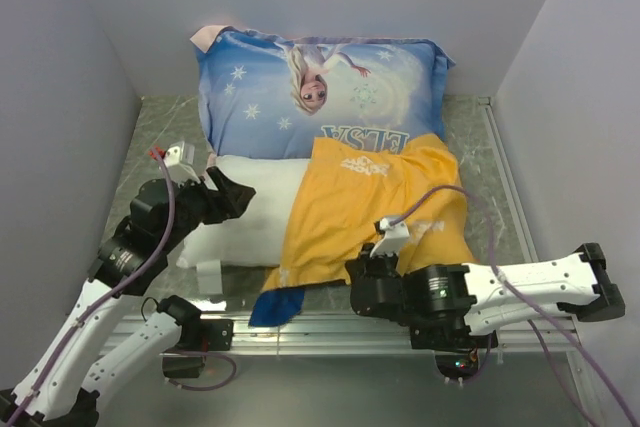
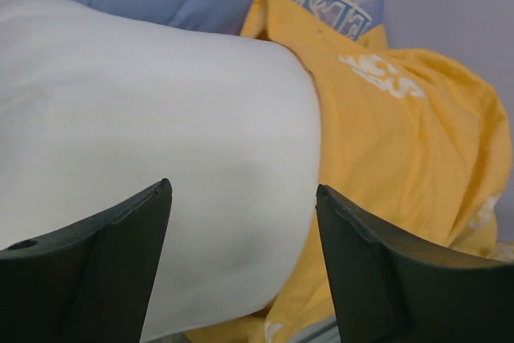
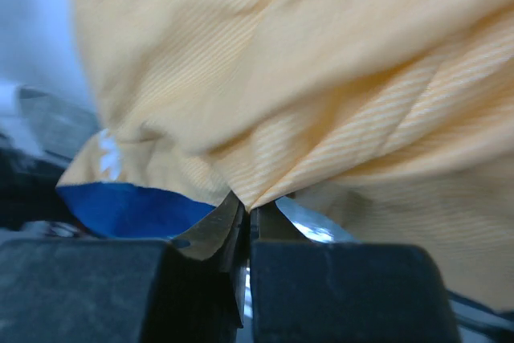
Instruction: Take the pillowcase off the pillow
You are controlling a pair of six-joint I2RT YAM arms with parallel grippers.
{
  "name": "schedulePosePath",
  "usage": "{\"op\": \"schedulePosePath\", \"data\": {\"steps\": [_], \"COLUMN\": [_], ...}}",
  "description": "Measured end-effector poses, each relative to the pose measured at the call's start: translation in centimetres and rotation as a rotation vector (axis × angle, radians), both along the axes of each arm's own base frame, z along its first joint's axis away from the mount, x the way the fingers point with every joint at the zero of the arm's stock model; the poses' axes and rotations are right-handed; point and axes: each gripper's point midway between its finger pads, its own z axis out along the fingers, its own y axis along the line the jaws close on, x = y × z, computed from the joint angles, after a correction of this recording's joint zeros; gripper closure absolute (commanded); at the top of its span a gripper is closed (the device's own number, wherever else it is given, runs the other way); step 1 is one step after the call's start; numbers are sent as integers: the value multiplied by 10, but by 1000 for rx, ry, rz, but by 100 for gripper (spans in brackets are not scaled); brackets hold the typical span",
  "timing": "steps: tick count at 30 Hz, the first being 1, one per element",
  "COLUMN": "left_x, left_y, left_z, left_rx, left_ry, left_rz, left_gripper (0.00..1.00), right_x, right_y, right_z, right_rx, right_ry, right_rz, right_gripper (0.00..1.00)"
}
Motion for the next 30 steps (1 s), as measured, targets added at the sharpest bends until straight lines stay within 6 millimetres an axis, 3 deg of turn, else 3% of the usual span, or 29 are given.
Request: {"op": "schedulePosePath", "data": {"steps": [4, 7, 9, 11, 13, 15, 17, 20, 22, 26, 30], "left_x": [-9, -19, -26, -33, -38, -40, -37, -22, -9, 19, 35], "left_y": [-6, -5, -2, 1, 4, 6, 9, 18, 23, 24, 18], "left_z": [20, 45, 67, 96, 119, 131, 129, 108, 82, -2, -72], "left_rx": [-30, -53, -70, -95, -115, -127, -123, -96, -73, 16, 110], "left_ry": [-42, -105, -151, -216, -272, -301, -297, -248, -195, -28, 105], "left_rz": [-56, -84, -93, -98, -98, -91, -68, 20, 85, 176, 184], "left_gripper": [20, 20, 19, 19, 19, 19, 18, 16, 15, 12, 10], "right_x": [6, 18, 35, 64, 99, 124, 147, 178, 197, 229, 246], "right_y": [16, 11, 4, -10, -33, -52, -65, -66, -61, -31, -20], "right_z": [85, 154, 190, 210, 209, 199, 181, 160, 148, 127, 108], "right_rx": [82, 127, 140, 150, 114, 62, 13, -4, -14, -63, -74], "right_ry": [-94, -188, -233, -267, -272, -269, -241, -194, -166, -103, -58], "right_rz": [53, 38, 6, -66, -149, -207, -236, -222, -201, -127, -96], "right_gripper": [100, 100, 100, 100, 100, 100, 100, 100, 100, 100, 95]}}
